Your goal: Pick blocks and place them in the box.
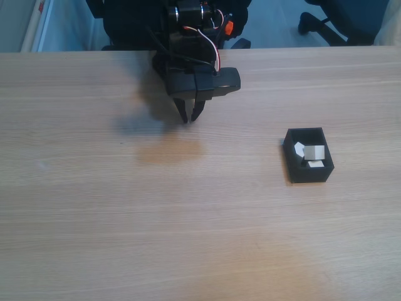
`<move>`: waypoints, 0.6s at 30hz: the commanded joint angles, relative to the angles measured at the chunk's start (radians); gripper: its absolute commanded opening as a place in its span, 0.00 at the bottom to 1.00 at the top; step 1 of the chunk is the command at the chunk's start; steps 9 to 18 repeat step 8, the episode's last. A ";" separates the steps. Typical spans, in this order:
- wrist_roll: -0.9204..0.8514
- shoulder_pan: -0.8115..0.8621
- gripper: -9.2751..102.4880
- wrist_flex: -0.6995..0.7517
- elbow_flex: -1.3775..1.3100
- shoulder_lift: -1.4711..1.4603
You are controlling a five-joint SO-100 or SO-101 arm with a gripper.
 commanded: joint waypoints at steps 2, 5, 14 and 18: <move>0.003 -0.003 0.08 0.052 0.061 0.026; 0.018 -0.003 0.08 0.054 0.061 0.026; 0.031 -0.003 0.08 0.055 0.061 0.026; 0.031 -0.003 0.08 0.055 0.061 0.026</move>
